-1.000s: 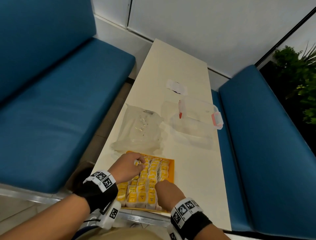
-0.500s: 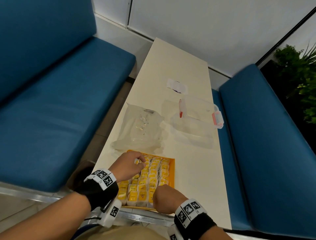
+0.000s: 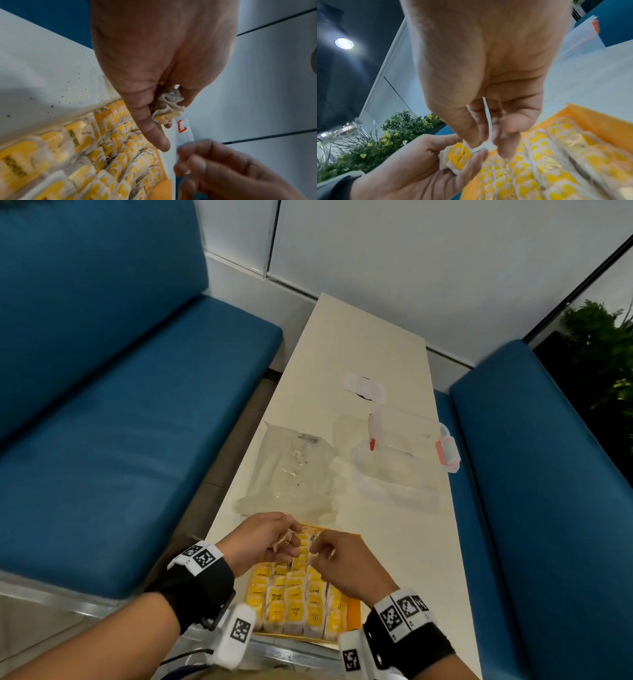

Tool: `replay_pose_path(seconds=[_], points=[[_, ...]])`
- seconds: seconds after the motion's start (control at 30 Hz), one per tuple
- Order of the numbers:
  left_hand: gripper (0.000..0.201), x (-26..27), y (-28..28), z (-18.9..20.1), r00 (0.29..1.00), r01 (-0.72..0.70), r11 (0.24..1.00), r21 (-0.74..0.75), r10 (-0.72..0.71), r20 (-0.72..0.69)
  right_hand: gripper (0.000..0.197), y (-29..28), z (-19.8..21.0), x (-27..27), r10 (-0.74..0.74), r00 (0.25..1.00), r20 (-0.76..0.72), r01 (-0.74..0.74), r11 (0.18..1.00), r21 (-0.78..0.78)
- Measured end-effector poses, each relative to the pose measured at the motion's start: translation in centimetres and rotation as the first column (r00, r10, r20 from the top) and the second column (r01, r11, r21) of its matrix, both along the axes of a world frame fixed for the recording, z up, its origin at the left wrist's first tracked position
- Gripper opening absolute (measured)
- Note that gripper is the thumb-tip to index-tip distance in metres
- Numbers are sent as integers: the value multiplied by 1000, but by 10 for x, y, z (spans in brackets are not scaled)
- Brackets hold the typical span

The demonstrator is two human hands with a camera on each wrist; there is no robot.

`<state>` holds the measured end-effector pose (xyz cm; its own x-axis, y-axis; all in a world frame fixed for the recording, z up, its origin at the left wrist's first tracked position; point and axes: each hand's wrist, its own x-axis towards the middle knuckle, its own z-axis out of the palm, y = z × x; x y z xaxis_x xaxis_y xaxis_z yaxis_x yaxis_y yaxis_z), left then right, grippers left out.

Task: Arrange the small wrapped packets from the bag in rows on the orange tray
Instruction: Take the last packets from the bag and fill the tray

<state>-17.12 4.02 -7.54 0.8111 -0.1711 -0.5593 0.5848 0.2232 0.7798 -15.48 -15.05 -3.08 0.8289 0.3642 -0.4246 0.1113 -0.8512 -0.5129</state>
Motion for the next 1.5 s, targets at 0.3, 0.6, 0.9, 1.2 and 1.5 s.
replay_pose_path(seconds=[0.3, 0.6, 0.9, 1.2, 1.5], points=[[34, -4, 6, 3, 990, -124, 958, -257, 103, -93, 30, 38, -7, 2, -68, 993, 97, 37, 955, 294], [29, -6, 23, 9, 998, -48, 971, -233, 39, -40, 15, 41, -8, 17, -152, 988, -15, 145, 899, 414], [44, -10, 35, 3, 996, 41, 971, -234, -22, 81, 7, 42, 4, 23, -197, 978, -75, 210, 876, 433], [19, -5, 33, -4, 991, -37, 995, -93, 48, 128, 5, 43, 9, 27, -257, 957, -134, 289, 836, 467], [15, -2, 31, -1, 986, -111, 976, -185, 131, 101, 16, 42, 8, 20, -219, 971, -99, 240, 865, 441]])
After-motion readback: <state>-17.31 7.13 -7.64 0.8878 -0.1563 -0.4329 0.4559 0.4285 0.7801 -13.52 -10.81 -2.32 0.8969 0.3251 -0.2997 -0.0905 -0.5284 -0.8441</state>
